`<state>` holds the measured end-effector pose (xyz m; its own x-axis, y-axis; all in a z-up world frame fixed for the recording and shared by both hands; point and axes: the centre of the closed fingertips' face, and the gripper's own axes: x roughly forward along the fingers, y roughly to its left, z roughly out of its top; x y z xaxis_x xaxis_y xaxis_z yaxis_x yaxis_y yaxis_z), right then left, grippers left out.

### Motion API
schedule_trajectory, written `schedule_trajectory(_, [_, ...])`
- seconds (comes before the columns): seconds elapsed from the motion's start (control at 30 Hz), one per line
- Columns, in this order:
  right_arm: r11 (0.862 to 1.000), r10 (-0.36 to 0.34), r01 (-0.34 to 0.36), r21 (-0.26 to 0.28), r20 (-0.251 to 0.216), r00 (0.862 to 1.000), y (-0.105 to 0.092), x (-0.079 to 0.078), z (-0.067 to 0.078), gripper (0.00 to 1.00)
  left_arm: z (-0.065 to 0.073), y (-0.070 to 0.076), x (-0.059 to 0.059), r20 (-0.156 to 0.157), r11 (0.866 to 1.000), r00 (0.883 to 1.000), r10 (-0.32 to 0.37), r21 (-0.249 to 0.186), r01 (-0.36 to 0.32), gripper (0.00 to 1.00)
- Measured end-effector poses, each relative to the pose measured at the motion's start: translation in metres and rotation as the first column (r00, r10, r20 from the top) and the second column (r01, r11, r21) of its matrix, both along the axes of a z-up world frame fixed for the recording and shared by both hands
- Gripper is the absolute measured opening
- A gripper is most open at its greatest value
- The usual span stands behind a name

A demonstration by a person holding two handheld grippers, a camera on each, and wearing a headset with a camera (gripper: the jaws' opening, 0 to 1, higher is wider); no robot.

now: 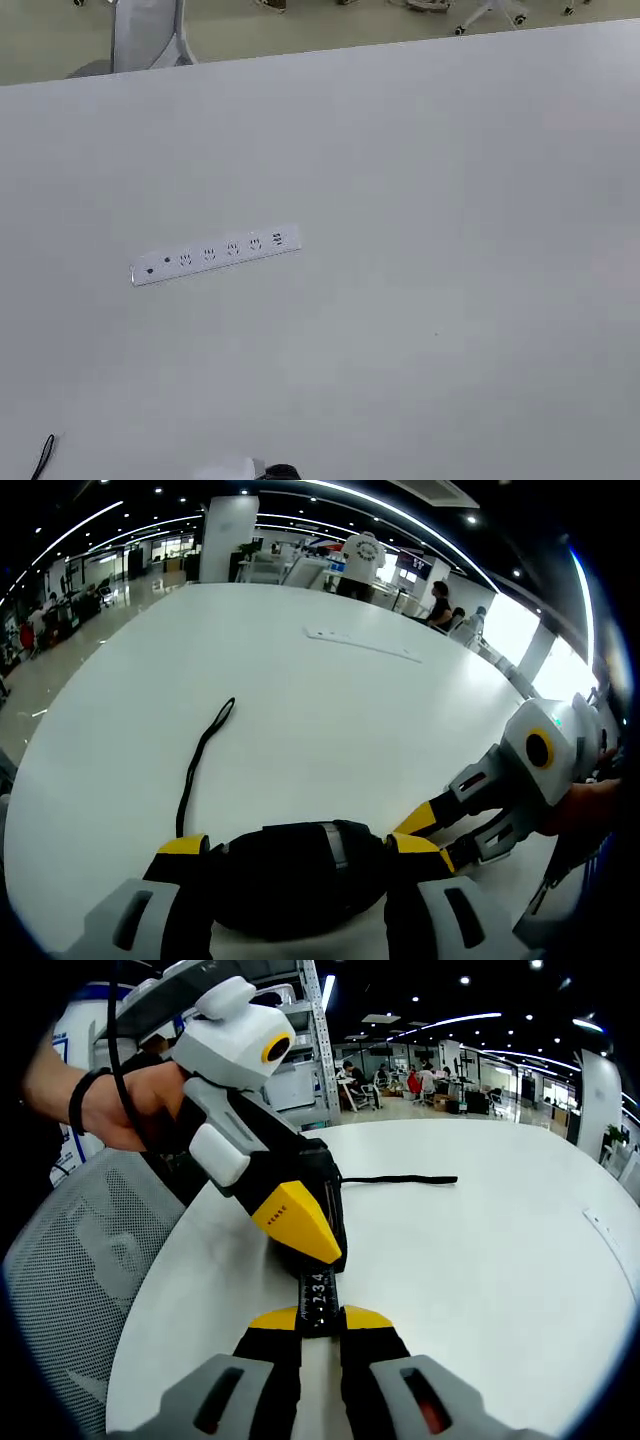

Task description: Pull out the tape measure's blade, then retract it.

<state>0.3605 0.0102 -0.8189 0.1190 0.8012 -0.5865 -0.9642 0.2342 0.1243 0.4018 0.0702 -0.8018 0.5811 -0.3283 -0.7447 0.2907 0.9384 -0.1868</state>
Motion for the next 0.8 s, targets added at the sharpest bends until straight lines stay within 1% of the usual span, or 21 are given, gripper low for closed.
schedule_trajectory(0.43, [1.000,0.013,-0.013,0.006,-0.005,1.000,0.009,0.002,-0.003,0.12,0.000,0.001,-0.001,-0.004,1.000,1.000,0.002,-0.006,-0.002,0.67])
schedule_trajectory(0.6, [1.000,0.019,-0.019,0.005,-0.002,1.000,0.011,0.002,0.000,0.12,0.001,0.000,0.000,-0.006,1.000,1.000,0.000,-0.007,0.000,0.67])
schedule_trajectory(0.8, [1.000,0.021,-0.021,0.009,-0.005,1.000,0.013,0.003,-0.003,0.12,0.000,0.000,0.000,-0.006,1.000,1.000,-0.002,-0.009,0.002,0.67])
